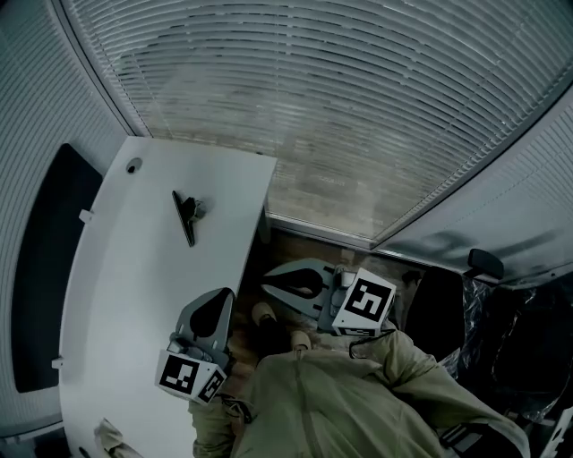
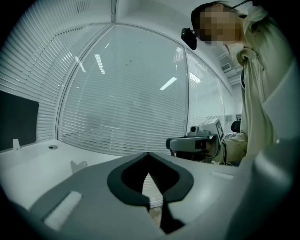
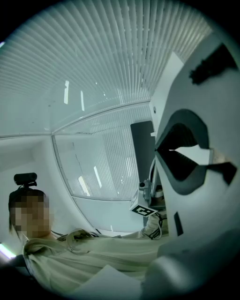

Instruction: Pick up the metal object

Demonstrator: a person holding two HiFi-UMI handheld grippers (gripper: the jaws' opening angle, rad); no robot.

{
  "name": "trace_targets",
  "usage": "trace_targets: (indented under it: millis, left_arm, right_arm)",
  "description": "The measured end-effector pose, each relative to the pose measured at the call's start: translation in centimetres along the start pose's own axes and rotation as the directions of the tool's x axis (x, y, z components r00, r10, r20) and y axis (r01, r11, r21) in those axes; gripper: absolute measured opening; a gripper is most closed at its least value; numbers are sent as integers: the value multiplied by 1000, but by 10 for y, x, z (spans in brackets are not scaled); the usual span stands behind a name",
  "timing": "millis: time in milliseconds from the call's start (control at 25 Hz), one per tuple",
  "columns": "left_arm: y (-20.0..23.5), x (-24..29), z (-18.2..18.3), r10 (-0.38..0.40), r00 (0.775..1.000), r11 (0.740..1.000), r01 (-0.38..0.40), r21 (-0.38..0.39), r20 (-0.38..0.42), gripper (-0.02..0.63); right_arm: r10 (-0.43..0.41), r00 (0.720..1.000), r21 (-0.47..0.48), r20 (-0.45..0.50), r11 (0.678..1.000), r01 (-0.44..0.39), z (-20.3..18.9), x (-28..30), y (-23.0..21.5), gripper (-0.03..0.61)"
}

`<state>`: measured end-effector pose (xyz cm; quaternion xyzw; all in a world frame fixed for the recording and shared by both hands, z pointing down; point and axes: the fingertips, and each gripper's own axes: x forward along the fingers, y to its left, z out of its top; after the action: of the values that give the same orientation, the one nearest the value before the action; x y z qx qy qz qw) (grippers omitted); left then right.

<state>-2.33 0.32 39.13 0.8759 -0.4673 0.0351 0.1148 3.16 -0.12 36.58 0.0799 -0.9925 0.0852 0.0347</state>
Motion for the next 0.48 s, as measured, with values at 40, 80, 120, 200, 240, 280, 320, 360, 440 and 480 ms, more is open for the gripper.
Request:
trace_targets:
  millis: [40,80,120,200,240,280,320,360,440,480]
  left_arm:
    - [10,3,2,-1,1000,1000,1,0,1,6]
    - [20,7,5,-1,1000,1000,1,1,2,6]
    - [30,10,7,0,1000,1000,0,1,3,6]
    - [50,15,11,6,1000,1000,-6,-1,6,6]
    - [59,17,12,9,1000,1000,-9,-4,7,6]
    - [68,19,12,11,1000,1000,-11,-7,6,6]
    - [77,21,11,13,1000,1000,-13,-10,2,6]
    - [84,23,10,15,1000,1000,-15,-15,-3,6]
    - [96,24,5,16,1000,999,-17,-29,-13,6]
    - [101,23,2,16,1000,999,-17,-38,-18,6]
  right_arm:
    - [0,1000,-1,-3,1000,0,2,8,-7,5]
    - [-1,1000,-2,-6,1000,1,4,16,-14,5]
    - [-3,1000,-2,-7,1000,3,5,23,-22,5]
    - [-4,1000,0,-8,1000,4,7,37,-35,5]
    - [-5,1000,2,-9,1000,5,8,44,-42,5]
    - [-6,1000,6,-11,1000,6,7,52,-48,5]
    - [-6,1000,12,-18,1000,6,6,58,-53,5]
    - [-4,1000,18,-27,1000,5,3,65,-58,5]
    - [1,999,30,-46,1000,0,-1,76,-64,5]
    - [3,999,37,-54,999,-1,-4,81,-65,5]
